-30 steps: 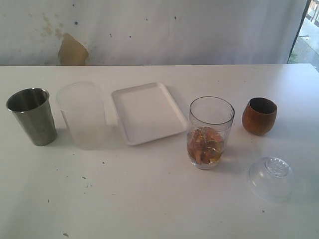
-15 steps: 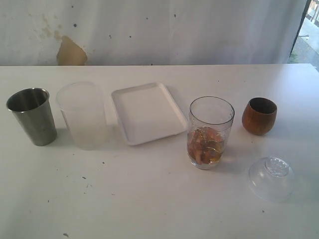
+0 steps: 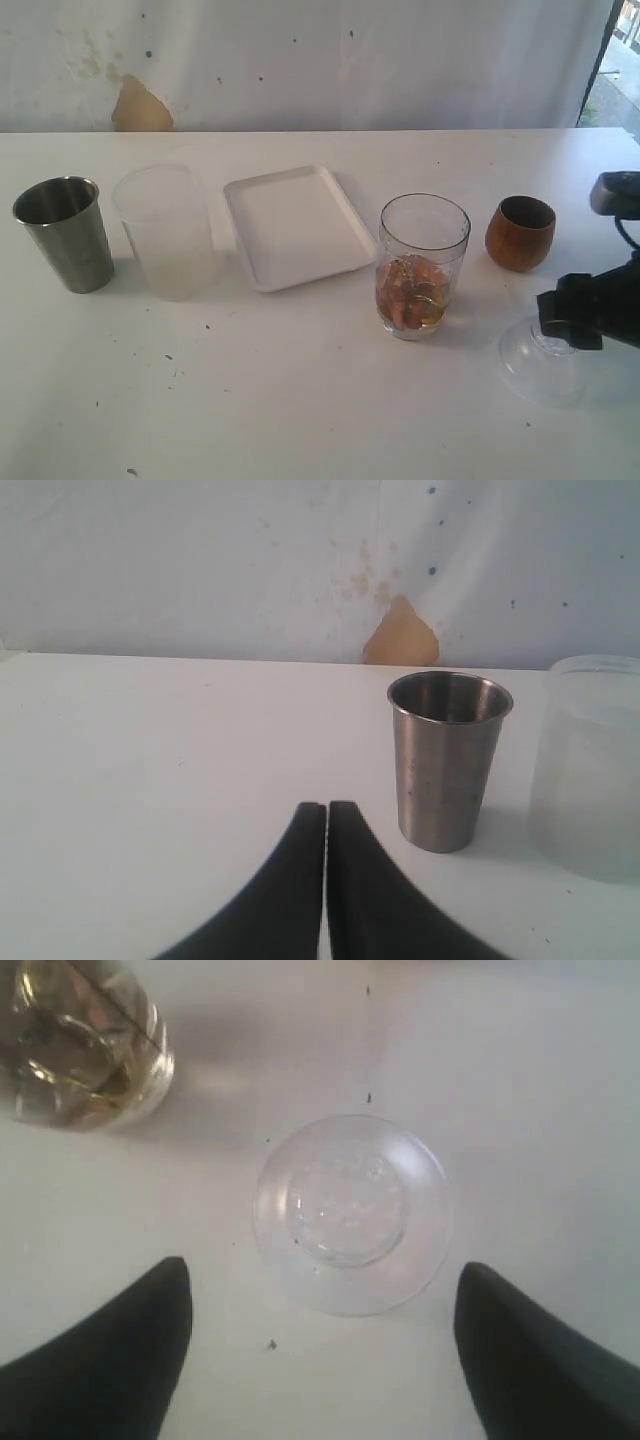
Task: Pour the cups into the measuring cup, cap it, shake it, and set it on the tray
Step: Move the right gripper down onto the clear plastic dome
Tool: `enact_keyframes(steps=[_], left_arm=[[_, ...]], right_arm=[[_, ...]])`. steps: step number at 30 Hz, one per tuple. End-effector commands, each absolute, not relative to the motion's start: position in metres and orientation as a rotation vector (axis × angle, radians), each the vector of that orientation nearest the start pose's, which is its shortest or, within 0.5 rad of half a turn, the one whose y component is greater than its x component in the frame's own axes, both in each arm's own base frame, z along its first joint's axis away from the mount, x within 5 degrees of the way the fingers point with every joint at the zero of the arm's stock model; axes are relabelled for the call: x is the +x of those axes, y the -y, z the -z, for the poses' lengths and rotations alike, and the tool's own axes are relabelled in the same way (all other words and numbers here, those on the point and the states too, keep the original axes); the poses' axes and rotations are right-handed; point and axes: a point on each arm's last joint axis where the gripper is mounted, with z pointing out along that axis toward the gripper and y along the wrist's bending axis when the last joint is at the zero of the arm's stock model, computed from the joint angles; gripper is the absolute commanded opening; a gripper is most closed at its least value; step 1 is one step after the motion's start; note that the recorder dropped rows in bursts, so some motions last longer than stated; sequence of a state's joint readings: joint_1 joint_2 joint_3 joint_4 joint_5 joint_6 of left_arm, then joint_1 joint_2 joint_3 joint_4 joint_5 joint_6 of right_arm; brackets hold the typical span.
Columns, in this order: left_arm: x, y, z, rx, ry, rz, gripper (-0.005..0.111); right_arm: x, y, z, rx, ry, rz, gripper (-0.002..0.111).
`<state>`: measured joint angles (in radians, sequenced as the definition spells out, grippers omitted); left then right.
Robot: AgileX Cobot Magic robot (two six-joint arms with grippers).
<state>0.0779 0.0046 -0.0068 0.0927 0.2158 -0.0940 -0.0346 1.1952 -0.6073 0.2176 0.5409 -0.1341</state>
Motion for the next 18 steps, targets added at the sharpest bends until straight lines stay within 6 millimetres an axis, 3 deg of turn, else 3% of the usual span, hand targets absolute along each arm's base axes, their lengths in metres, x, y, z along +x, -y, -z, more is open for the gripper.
enact_keyframes(steps=[1, 8, 12, 18], left_arm=[[0.056, -0.006, -0.195, -0.082, -1.685, -0.061, 0.001], [0.056, -0.006, -0.195, -0.082, -1.685, -0.061, 0.001], [0.056, -0.006, -0.195, -0.082, -1.685, -0.061, 0.001], [0.056, -0.006, -0.195, -0.082, -1.685, -0.061, 0.001]], right_arm=[[0.23, -0.003, -0.204, -0.008, -2.667, -0.138, 0.068], [0.253, -0.002, -0.193, -0.081, -2.709, -0.121, 0.068], [0.255, -0.002, -0.193, -0.078, -2.688, -0.114, 0.068], [0.254, -0.002, -0.192, -0.086, -2.701, -0.111, 0.051]])
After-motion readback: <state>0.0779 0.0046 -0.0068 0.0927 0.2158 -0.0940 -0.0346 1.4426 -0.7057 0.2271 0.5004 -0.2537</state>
